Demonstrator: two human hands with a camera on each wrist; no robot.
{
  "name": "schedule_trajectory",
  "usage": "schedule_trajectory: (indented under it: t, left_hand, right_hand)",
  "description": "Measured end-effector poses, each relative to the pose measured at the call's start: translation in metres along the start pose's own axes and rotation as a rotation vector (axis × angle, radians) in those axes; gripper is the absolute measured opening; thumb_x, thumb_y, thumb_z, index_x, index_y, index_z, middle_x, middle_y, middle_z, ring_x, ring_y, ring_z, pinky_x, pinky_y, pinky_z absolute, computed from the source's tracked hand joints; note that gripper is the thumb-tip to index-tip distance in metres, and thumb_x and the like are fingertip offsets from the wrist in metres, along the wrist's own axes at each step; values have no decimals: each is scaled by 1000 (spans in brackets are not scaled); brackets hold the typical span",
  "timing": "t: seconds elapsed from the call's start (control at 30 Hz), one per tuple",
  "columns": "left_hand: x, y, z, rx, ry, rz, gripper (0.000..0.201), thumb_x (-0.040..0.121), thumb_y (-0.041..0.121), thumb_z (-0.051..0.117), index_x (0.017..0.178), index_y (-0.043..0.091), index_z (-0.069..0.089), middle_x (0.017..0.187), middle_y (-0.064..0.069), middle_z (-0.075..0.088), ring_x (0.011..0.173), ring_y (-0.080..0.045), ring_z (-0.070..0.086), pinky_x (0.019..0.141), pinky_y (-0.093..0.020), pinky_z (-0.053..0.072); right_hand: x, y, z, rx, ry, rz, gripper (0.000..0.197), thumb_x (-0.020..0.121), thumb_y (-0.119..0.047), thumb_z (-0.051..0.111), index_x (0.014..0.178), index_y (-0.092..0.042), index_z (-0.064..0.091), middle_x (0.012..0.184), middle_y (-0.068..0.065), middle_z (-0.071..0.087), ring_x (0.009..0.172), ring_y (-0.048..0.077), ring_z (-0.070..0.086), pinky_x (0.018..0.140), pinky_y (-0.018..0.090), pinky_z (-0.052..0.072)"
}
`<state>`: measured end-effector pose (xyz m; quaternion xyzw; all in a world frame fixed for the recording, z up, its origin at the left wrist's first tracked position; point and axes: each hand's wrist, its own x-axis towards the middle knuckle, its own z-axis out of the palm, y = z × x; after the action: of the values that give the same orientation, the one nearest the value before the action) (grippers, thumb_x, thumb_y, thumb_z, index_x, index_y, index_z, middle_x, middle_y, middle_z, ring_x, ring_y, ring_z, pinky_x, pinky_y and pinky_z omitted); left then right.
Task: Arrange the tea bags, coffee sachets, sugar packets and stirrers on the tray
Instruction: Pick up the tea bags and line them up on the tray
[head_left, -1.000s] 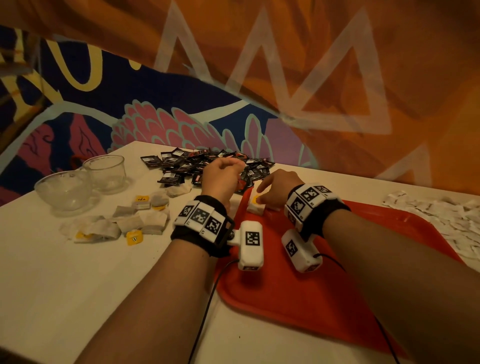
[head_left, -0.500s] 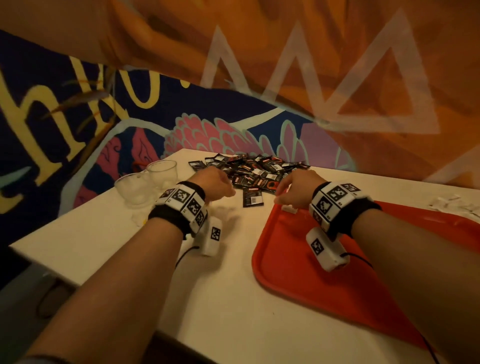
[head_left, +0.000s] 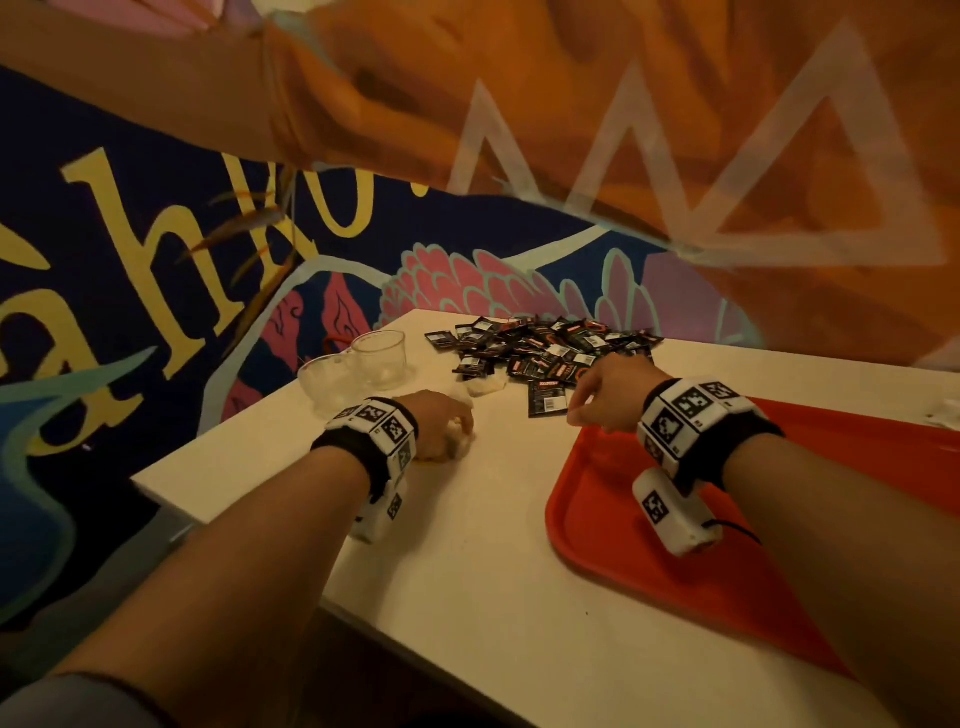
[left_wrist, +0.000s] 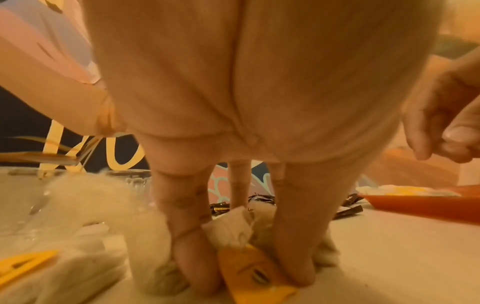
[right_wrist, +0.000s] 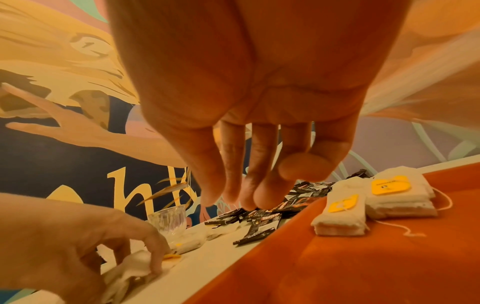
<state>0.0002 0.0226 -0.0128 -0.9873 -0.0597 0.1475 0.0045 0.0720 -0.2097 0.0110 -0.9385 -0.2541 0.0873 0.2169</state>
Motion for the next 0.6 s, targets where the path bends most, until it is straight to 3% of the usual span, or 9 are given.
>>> schedule_trajectory:
  t: [0.07, 0.2, 0.3, 0.33, 0.43, 0.5, 0.6]
  left_hand:
    - [2, -2, 1, -78, 28, -12, 33, 87, 21, 74, 118, 25, 63, 123, 3, 62, 103, -15, 52, 90, -29, 48]
    - [2, -3, 3, -137, 98, -28, 27, 87, 21, 75, 114, 19, 69, 97, 7, 59, 83, -8, 52, 76, -20, 44]
    - [2, -1, 0, -124, 140, -30, 29, 87, 22, 73, 115, 18, 69, 104, 1, 65, 94, -18, 59, 82, -29, 51]
    - [2, -2, -1, -163, 163, -30, 27, 88, 19, 72, 115, 18, 69, 105, -1, 66, 95, -20, 60, 78, -29, 52]
    - [4, -5, -7, -428, 286, -11, 19, 88, 12, 71, 105, 19, 68, 99, 0, 67, 84, -14, 60, 62, -18, 45]
    - [3, -1, -13, -684, 344, 34, 15, 88, 10, 73, 100, 18, 67, 101, -2, 69, 86, -14, 63, 68, -20, 51]
    - [0, 12, -25, -984, 361, 96, 16, 89, 5, 70, 99, 17, 66, 103, -7, 68, 94, -20, 64, 75, -27, 54]
  right_hand:
    - [-1, 1, 2, 7, 0, 6, 18, 85, -26, 76, 102, -19, 77, 118, -1, 67, 79, 9, 58, 77, 26, 49]
    - [-3, 4, 4, 30, 2, 24, 17, 84, -26, 77, 100, -19, 77, 104, -4, 68, 80, 8, 60, 76, 25, 50]
    - [-5, 7, 3, 38, 1, 22, 18, 84, -27, 77, 101, -20, 77, 92, -7, 65, 82, 9, 60, 76, 25, 51]
    - [-5, 8, 3, 44, -1, 21, 18, 84, -27, 77, 101, -20, 77, 93, -7, 65, 83, 9, 60, 77, 26, 52]
    - [-6, 12, 1, 74, -6, 22, 17, 83, -28, 77, 99, -21, 77, 97, -6, 70, 80, 9, 63, 70, 24, 51]
    - [-7, 14, -1, 111, -16, 25, 16, 84, -28, 76, 99, -22, 76, 95, -7, 69, 78, 9, 66, 62, 21, 48]
    - [-10, 18, -5, 203, -36, 22, 16, 87, -28, 74, 101, -22, 73, 95, -7, 68, 79, 11, 67, 59, 21, 47]
